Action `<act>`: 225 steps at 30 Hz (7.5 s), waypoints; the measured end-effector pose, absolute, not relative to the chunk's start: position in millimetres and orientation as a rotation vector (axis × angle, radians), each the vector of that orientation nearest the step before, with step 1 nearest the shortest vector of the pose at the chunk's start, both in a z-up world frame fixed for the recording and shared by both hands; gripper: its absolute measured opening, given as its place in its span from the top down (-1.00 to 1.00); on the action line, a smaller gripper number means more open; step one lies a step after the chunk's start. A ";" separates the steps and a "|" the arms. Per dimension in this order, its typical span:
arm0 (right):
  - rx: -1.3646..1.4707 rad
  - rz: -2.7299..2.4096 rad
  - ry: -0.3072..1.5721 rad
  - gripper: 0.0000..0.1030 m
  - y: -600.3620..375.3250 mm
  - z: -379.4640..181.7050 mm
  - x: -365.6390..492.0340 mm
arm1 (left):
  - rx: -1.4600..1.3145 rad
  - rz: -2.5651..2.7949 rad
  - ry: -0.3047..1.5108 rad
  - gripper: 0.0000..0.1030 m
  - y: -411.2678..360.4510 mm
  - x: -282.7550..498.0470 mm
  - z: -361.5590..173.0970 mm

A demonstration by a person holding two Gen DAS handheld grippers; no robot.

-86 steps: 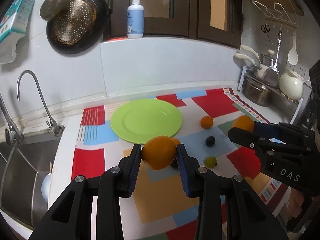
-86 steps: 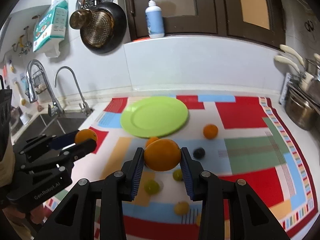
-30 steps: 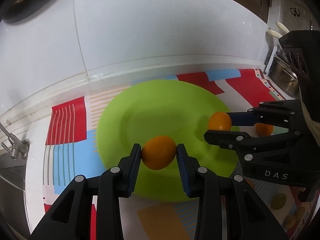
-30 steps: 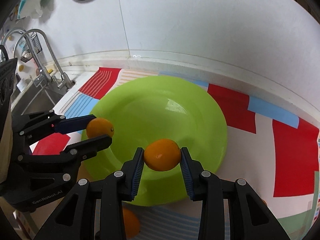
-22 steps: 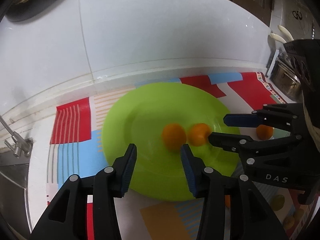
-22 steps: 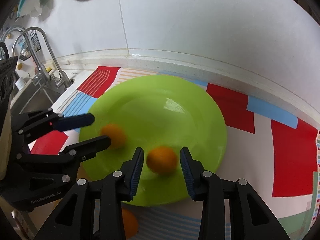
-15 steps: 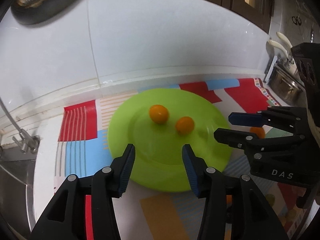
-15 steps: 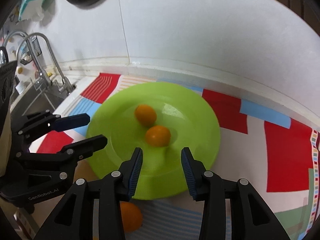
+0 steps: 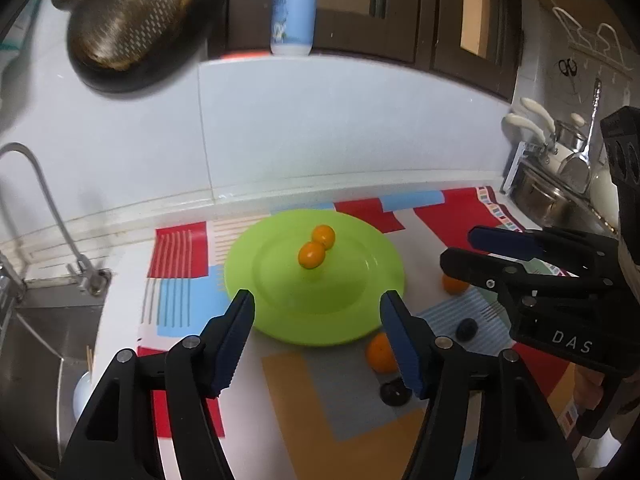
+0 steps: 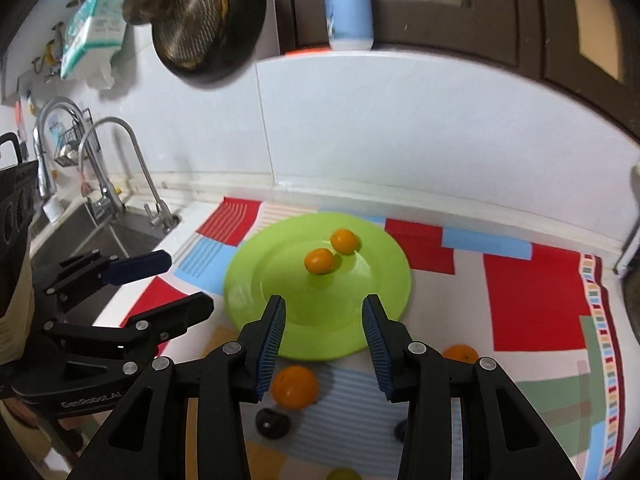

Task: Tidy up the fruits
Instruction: 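Move both open tools back over the remaining fruits, then grasp a green lime with the left tool while the right tool grasps a yellow fruit, then carry the lime in the left tool to the plate while the right tool carries the yellow fruit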

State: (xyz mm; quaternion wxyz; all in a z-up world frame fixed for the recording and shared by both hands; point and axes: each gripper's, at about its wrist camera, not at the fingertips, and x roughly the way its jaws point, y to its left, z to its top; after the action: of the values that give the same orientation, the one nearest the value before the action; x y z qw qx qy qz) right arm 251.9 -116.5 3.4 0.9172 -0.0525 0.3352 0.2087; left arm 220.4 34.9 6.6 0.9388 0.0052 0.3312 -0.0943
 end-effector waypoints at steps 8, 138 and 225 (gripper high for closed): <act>-0.092 0.382 0.630 0.20 -134.8 20.5 202.3 | 0.025 -0.185 0.635 -0.40 25.2 171.5 22.0; 0.005 0.260 0.722 0.44 -182.4 -25.6 101.6 | 0.120 -0.343 0.710 0.42 -30.9 125.1 -20.4; -0.143 0.508 0.790 0.44 -71.0 -70.1 382.9 | 0.069 -0.208 0.737 0.40 53.7 360.0 -62.4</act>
State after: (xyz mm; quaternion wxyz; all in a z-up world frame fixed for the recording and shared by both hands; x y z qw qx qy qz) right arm 382.9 -71.0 -70.1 0.8892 -0.0688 0.3805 0.2446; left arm 360.0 53.7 -62.4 0.9270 0.0339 0.3596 -0.1012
